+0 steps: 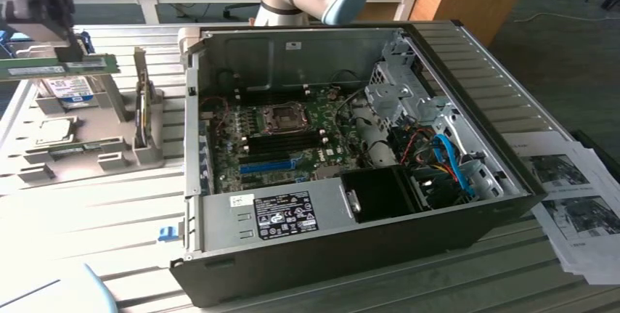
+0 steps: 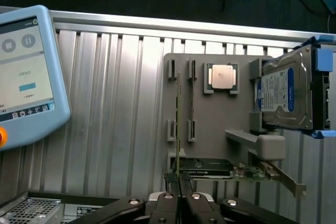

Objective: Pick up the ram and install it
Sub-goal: 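Pick up the ram and move it above insertion slot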

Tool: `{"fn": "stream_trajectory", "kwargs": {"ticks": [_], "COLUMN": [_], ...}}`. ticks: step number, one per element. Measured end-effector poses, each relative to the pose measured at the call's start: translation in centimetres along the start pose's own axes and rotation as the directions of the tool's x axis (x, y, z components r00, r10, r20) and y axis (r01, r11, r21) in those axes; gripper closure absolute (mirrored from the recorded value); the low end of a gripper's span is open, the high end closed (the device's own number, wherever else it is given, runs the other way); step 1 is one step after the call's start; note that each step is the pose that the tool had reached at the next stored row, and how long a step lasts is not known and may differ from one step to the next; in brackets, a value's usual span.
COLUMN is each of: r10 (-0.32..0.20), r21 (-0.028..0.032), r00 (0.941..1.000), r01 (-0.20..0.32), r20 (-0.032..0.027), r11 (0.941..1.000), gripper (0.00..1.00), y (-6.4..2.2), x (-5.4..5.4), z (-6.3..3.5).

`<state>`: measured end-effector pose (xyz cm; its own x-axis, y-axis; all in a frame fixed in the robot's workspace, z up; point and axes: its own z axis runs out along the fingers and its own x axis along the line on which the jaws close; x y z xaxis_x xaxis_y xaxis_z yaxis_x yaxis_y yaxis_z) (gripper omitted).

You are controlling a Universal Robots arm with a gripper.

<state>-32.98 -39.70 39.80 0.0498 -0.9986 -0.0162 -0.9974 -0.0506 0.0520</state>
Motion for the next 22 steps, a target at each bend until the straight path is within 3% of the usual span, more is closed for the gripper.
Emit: {"fn": "stream_trajectory", "kwargs": {"ticks": [6, 17, 22], "r10": [0.0, 0.0, 0.0], "r21": [-0.0056, -0.0061, -0.0061], "r00": [1.0, 1.0, 1.0], "r01": [0.0, 0.0, 0.0], "r20": [0.0004, 0.0002, 0.0002], "r11": [1.0, 1.0, 1.0], "gripper": [0.89, 0.89, 0.89], "y": [-1.99, -2.25, -3.44], "x": [0.1, 0.1, 0.2], "z": [-0.1, -0.12, -0.18]}}
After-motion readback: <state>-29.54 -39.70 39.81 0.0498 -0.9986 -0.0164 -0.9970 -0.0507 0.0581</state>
